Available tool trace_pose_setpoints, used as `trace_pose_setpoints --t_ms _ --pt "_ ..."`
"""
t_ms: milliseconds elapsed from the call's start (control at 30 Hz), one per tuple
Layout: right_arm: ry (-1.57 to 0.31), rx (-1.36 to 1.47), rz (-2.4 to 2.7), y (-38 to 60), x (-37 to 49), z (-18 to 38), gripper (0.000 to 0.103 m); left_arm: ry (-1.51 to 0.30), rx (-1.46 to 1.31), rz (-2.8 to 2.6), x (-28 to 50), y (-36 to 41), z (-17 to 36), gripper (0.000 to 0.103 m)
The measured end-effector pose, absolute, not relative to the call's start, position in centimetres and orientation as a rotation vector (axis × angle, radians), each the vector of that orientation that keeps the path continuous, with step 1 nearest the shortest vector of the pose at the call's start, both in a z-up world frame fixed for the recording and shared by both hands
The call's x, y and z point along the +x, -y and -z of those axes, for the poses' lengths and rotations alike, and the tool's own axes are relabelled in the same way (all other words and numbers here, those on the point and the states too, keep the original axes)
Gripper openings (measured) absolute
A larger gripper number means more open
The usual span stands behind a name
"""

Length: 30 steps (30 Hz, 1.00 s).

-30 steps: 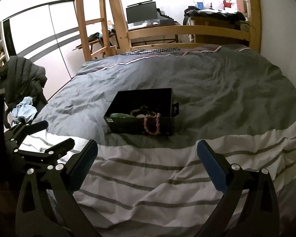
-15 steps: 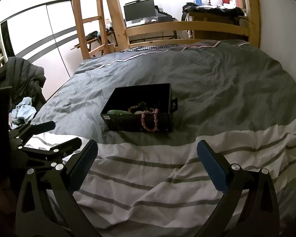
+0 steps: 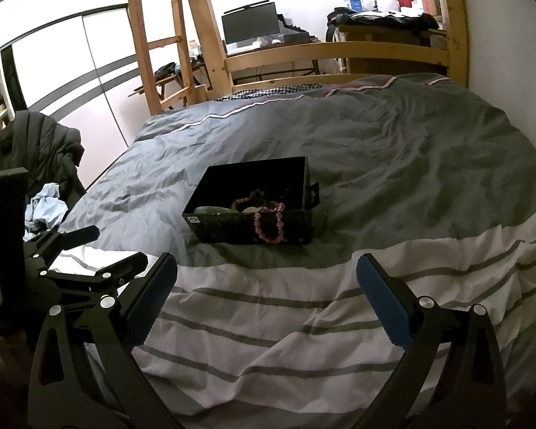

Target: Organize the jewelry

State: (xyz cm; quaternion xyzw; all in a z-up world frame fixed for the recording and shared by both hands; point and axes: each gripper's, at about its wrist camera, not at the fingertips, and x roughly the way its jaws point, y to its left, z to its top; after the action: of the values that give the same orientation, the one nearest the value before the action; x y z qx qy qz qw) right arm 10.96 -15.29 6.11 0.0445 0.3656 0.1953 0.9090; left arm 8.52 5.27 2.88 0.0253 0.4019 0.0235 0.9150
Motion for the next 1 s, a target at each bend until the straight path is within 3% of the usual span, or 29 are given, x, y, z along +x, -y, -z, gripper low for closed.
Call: trace_pose_setpoints --t_ms 1000 --pt "-0.753 0.103 -0.385 15.69 11.15 -6.14 0.099 -0.816 0.075 -0.041 8.34 -5.07 -3.01 0.097"
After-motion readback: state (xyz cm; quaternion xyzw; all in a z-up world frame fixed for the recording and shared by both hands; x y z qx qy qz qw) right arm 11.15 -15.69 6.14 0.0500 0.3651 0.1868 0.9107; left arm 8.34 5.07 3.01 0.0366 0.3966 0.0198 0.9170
